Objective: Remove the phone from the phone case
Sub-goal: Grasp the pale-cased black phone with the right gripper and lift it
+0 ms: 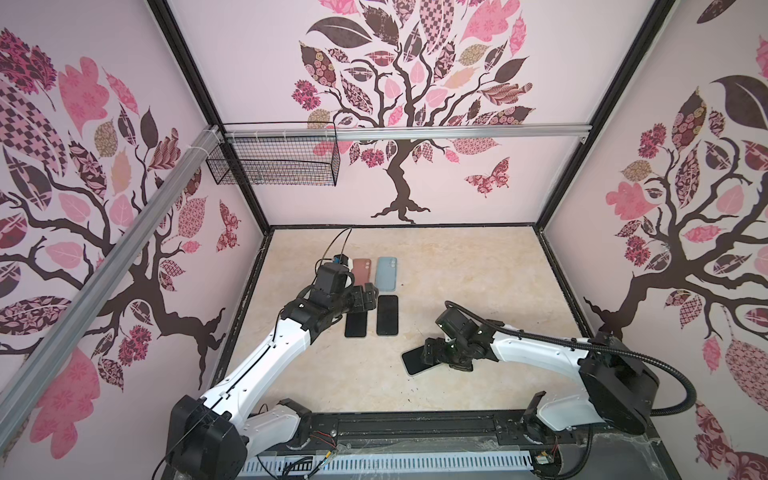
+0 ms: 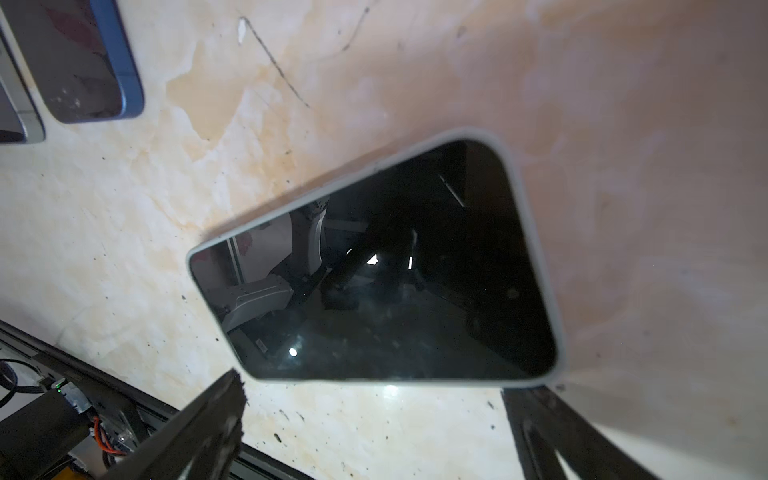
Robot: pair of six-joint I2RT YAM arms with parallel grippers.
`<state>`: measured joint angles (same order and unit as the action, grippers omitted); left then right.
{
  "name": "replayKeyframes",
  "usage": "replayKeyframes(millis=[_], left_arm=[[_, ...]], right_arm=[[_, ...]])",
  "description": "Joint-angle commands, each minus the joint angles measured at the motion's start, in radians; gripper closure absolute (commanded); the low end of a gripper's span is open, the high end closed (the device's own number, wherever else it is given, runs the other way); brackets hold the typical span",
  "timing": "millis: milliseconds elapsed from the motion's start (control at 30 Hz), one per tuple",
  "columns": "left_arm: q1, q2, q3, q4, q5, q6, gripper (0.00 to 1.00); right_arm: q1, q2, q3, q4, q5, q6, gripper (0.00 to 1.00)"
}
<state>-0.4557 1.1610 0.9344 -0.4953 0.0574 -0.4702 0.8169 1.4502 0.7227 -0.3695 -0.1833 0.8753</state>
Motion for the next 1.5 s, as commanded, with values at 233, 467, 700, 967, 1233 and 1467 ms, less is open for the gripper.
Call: replayKeyframes(millis=[233, 467, 700, 967, 1233, 1467], left_arm=[[0.022, -0.054, -0.033, -0.022, -0.032, 0.014, 0.06], [0.099, -0.13, -0.083, -0.033, -0.007, 0.002, 0.06], [0.101, -0.157, -0.101, -0.048, 0.002, 0.003, 0.07], [0.103, -0.176, -0.13, -0.038, 0.016, -0.01, 0.07], [0.103, -0.185, -0.149, -0.029, 0.018, -0.022, 0.06], [0.102, -0.187, -0.159, -0.007, 0.048, -0.038, 0.02]], right_arm=[[0.005, 0.214, 0.137, -0.088, 0.146, -0.039, 0.01], [0.005, 0.347, 0.281, -0.16, 0.226, -0.039, 0.01], [0.001, 0.48, 0.448, -0.265, 0.309, -0.028, 0.01], [-0.011, 0.594, 0.584, -0.341, 0.331, -0.033, 0.01], [-0.01, 0.628, 0.617, -0.391, 0.328, -0.03, 0.01], [-0.011, 0.611, 0.644, -0.417, 0.342, -0.036, 0.14]])
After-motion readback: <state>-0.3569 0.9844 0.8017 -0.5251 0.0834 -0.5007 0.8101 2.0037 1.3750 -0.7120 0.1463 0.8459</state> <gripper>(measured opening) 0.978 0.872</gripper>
